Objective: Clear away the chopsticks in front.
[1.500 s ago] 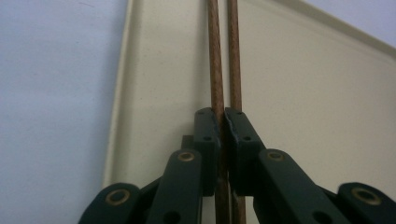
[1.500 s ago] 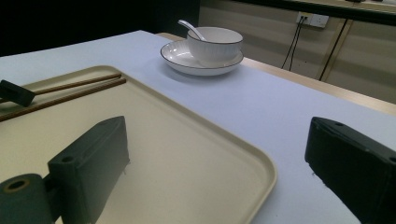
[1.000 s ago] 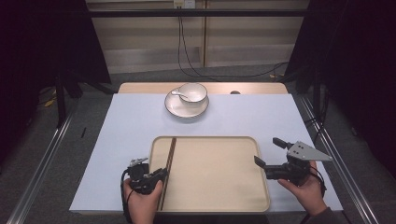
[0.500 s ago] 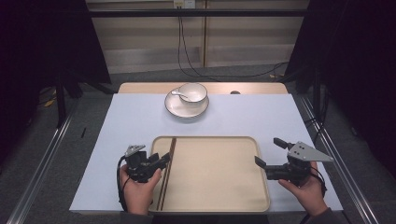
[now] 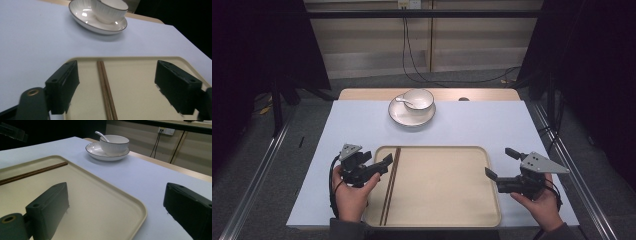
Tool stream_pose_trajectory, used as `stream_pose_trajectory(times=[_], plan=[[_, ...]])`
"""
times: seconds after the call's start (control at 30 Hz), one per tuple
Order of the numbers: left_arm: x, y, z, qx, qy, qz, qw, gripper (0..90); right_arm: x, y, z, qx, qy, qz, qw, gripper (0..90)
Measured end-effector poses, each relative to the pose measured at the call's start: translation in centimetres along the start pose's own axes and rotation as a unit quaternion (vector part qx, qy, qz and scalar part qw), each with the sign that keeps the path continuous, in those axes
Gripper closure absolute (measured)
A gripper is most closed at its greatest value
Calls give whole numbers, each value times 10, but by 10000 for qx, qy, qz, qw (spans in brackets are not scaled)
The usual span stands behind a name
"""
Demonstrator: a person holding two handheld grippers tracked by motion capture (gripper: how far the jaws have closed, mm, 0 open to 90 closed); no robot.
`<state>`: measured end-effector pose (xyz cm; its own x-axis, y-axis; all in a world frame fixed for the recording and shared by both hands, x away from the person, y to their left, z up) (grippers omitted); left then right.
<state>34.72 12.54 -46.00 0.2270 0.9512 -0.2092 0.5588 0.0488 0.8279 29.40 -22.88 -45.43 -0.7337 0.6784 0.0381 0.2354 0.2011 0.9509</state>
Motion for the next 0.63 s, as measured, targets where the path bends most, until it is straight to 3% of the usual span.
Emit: stream_pose_trajectory(times=[0.07,0.3,0.43,0.63], plan=[[0,5,-1,-4,-43,17,10000,136,0,0,0,8,-7,8,10000,58],[3,18,-6,-48,-106,387,9992,105,0,-1,1,17,1,2,10000,58],[5,23,-7,-124,-119,449,9988,100,0,-1,2,17,-10,-8,10000,57],[5,25,-7,-234,-301,512,9980,72,-1,-2,3,49,-33,8,10000,52]])
Point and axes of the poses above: each handheld gripper's, and its own axes: z roughly forward along the jaws, y roughly out of its top, x roughly to its left, the point moved 9 cm from there along z, roughly forward along the jaws, and after that the axes turned 13 degrees about y, right-handed, at the moved point
